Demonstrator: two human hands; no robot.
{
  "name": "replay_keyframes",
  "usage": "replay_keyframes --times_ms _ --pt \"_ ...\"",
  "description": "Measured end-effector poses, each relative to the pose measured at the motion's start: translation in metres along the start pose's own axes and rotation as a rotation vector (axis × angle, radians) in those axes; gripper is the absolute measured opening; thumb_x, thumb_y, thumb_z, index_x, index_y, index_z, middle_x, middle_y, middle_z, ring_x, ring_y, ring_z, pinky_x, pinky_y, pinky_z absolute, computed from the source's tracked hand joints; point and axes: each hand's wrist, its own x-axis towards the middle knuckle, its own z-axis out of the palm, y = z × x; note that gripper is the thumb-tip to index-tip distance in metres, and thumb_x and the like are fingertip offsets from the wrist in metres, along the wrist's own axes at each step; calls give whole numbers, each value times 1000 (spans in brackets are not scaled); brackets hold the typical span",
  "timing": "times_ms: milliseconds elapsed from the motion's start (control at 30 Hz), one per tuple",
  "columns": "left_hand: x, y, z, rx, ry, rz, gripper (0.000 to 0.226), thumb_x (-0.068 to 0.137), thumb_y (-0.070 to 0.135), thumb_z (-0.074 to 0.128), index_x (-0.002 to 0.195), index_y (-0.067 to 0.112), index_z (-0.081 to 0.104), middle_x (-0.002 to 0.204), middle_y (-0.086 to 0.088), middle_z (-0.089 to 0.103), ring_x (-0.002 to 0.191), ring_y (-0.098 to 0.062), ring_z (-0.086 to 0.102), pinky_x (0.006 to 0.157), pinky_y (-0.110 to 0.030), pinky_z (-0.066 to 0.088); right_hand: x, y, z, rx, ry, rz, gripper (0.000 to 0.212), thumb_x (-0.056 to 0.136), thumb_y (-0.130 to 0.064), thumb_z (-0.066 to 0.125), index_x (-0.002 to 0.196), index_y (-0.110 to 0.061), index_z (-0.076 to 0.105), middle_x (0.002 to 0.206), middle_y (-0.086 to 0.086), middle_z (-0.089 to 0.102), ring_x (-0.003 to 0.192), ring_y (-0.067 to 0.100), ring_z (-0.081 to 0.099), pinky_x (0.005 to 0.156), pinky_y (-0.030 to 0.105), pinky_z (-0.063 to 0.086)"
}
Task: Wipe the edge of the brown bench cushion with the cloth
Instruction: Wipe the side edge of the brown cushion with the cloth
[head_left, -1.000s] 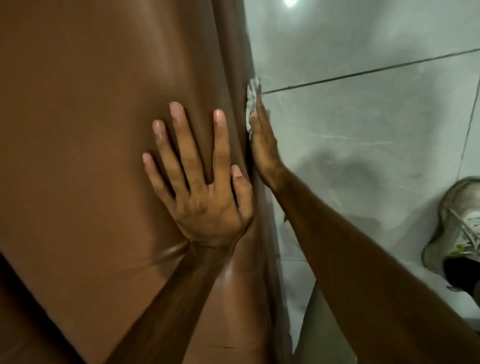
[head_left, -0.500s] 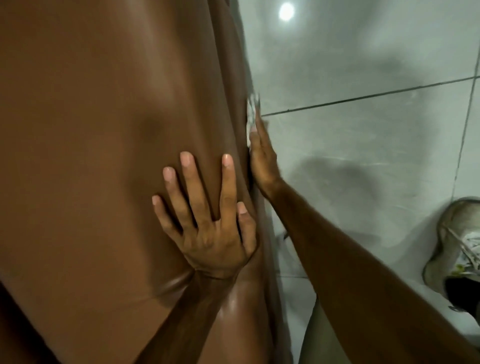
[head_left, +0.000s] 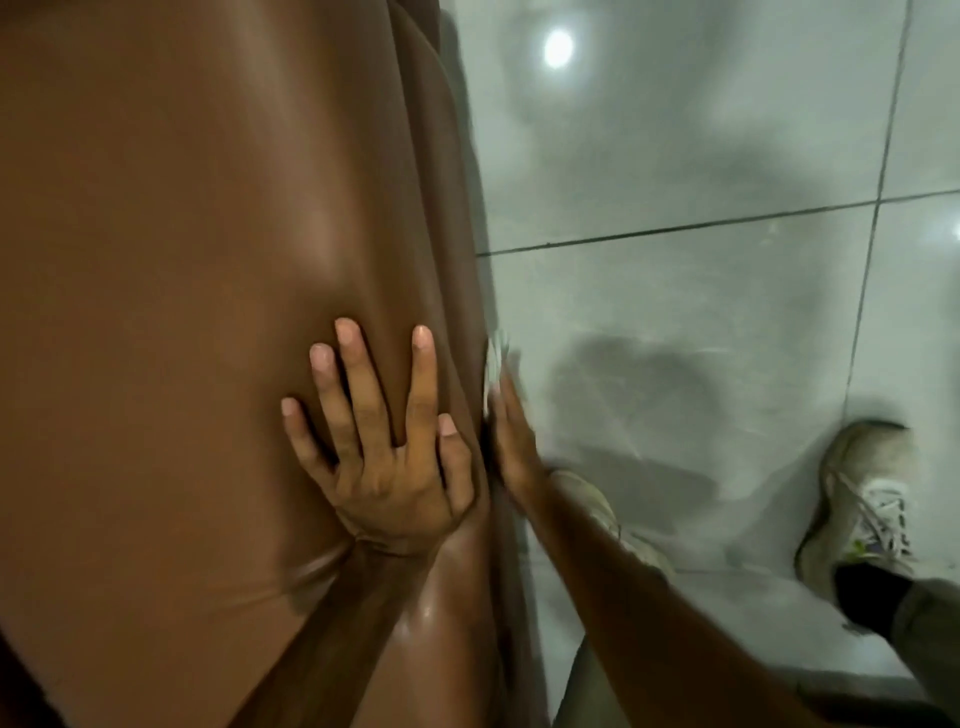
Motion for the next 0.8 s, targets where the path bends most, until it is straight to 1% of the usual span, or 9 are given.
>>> replay_keyframes --times_ms 100,167,233,400,500,567,633,733,800 --pt "1 0 -3 17 -17 -6 65 105 33 36 169 25 40 178 -16 20 170 -28 14 134 -59 19 -99 66 -26 -15 12 266 93 84 -94 41 163 -47 27 180 -8 21 168 14 15 139 49 10" --pt "4 1 -6 3 -23 -12 64 107 33 36 171 26 38 179 -15 17 170 -28 14 134 -60 21 -146 85 -28 -6 40 191 59 104 -64 47 159 -61 26 177 -26 19 168 10 14 138 55 10" --pt "3 3 -8 10 -21 -10 64 108 33 35 171 27 36 178 -15 17 169 -29 15 134 -62 23 -140 66 -20 -84 50 154 54 113 -38 45 153 -70 29 172 -34 27 165 5 23 138 49 17" --pt "4 4 -5 21 14 9 61 110 33 36 171 27 37 175 -23 32 166 -36 25 135 -63 24 -44 56 -23 -140 -23 -51 60 112 -43 41 169 -34 25 178 -7 28 165 11 26 137 43 21" --pt "5 3 -6 38 21 -5 60 110 33 36 170 26 39 173 -27 37 163 -42 32 135 -64 24 -79 121 -49 -69 -5 125 62 113 -38 35 171 -30 16 180 -6 17 163 8 26 134 30 25" --pt "5 2 -10 40 -19 -1 61 111 31 37 172 26 35 175 -27 32 165 -43 28 136 -65 21 -150 162 -67 -116 -31 192 62 113 -46 36 168 -45 8 179 -3 21 154 11 40 123 21 33" --pt "8 1 -20 -12 -77 3 64 110 31 40 173 25 30 177 -27 26 167 -44 21 137 -66 17 -203 174 -73 -194 -57 283 60 112 -49 39 160 -63 6 171 0 40 139 22 58 111 30 45" --pt "-22 -3 -46 -111 -201 32 67 111 32 44 175 23 24 181 -25 14 169 -41 10 137 -67 11 -206 149 -64 -213 -128 140 62 117 -26 33 165 -51 4 181 -15 6 168 9 11 137 33 14" --pt "-81 -5 -62 -135 -285 12 70 111 34 47 175 24 22 183 -19 10 171 -34 5 137 -68 12 -176 122 -51 -222 -141 12 61 116 -30 33 171 -36 8 182 -13 4 169 9 4 139 38 7"
